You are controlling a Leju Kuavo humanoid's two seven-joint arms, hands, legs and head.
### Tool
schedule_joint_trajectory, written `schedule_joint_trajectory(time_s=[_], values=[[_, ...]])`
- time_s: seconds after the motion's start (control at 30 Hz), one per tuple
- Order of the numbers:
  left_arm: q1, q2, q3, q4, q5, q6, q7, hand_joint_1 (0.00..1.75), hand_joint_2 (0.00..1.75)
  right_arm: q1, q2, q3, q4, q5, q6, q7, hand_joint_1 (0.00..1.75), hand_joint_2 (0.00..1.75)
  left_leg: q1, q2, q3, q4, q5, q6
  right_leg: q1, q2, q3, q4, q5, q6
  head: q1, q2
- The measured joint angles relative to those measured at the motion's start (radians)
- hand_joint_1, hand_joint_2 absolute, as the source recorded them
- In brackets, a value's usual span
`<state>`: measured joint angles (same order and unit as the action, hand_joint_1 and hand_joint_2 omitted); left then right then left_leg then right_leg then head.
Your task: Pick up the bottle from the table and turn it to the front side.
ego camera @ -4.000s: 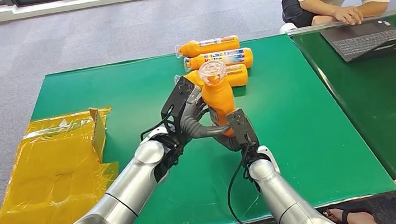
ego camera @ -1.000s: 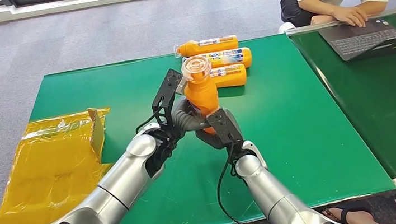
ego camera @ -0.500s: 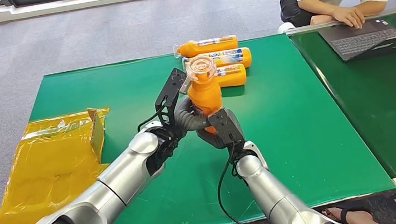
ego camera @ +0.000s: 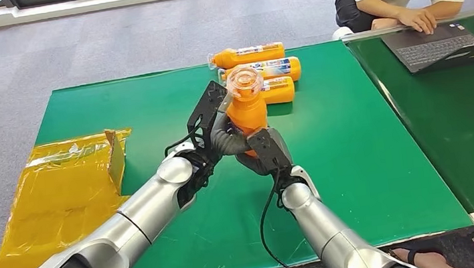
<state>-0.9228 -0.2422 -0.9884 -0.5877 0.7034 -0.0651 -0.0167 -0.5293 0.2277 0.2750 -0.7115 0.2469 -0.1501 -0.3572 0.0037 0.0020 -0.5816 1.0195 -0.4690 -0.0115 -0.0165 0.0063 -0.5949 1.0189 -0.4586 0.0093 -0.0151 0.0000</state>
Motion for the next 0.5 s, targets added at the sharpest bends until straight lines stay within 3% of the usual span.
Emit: schedule_joint_trajectory(time_s=[0.1,0.17,0.3,0.5], values=[[-0.002,0.000,0.000,0.001,-0.017,0.003,-0.002,1.75,1.75,-0.001,0.002,-0.001,0.002,0.002,-0.009,0.001,0.00,0.00,0.000,0.000,0.000,0.000,0.000,0.000,0.000,0.000,0.000,0.000,0.000,0.000,0.000,0.000],[-0.003,0.000,0.000,0.004,-0.029,0.003,-0.007,1.75,1.75,0.000,0.002,-0.002,0.002,0.007,-0.013,0.004,0.00,0.00,0.000,0.000,0.000,0.000,0.000,0.000,0.000,0.000,0.000,0.000,0.000,0.000,0.000,0.000],[-0.004,0.000,0.003,0.024,-0.073,0.003,-0.030,1.75,1.75,0.001,0.002,0.000,-0.006,0.075,-0.036,0.065,0.00,1.75,0.000,0.001,0.000,0.000,0.000,0.000,0.000,0.001,0.000,0.000,0.000,0.000,0.000,0.000],[0.004,0.000,0.058,0.069,-0.248,-0.024,-0.051,1.75,1.75,0.065,-0.013,0.013,-0.132,0.233,0.035,0.247,0.00,1.75,0.000,0.001,0.000,0.000,0.000,0.000,0.000,0.001,-0.001,0.000,0.000,0.000,0.000,0.000]])
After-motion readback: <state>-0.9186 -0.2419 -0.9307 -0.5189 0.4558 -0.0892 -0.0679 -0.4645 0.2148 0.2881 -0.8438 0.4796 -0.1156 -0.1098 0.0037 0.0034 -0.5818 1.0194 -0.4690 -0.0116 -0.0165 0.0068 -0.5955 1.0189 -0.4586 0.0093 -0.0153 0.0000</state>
